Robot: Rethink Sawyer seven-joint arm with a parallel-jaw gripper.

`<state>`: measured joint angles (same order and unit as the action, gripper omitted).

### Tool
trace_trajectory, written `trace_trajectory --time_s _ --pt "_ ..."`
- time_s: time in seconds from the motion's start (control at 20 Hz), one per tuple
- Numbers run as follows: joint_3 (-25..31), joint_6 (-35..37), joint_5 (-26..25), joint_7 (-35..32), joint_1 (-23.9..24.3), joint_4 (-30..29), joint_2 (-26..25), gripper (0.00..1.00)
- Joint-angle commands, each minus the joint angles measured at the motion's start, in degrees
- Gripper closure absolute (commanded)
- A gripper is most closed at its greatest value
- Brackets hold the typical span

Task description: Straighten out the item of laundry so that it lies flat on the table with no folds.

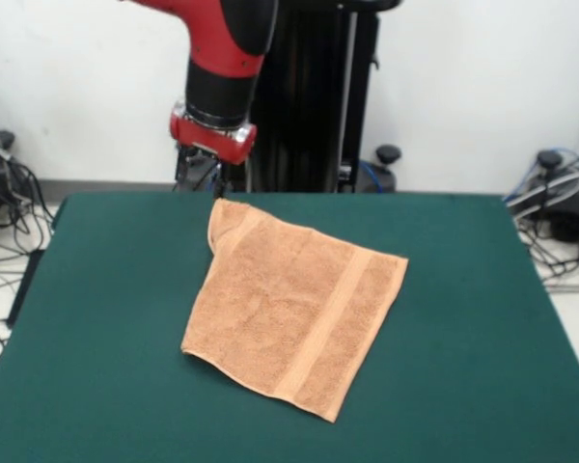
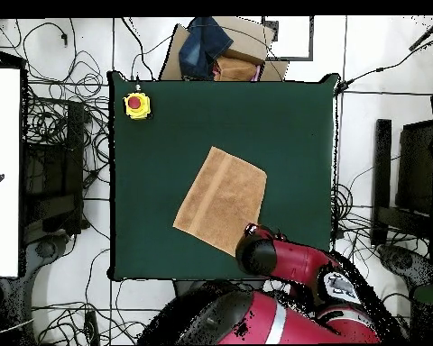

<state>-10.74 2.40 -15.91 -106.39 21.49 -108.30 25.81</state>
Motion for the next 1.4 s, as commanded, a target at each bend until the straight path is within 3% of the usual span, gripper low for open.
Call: trace_trajectory --time_s 0.05,0.25,0.5,0.75,1.4 --pt "6.2 -4.3 3.2 -10.4 -2.2 2.2 -5.5 0.0" --pt "3.7 -8.0 5.6 -11.6 -5.7 6.4 -10.3 0.0" --pt "4.3 -7.8 6.2 -10.6 -5.5 5.6 -10.2 0.0" --pt "4.1 -10.9 6.9 -9.5 -5.4 9.8 -14.7 0.0" --pt "4.0 -14.1 8.1 -9.1 -5.3 14.6 -19.4 0.0"
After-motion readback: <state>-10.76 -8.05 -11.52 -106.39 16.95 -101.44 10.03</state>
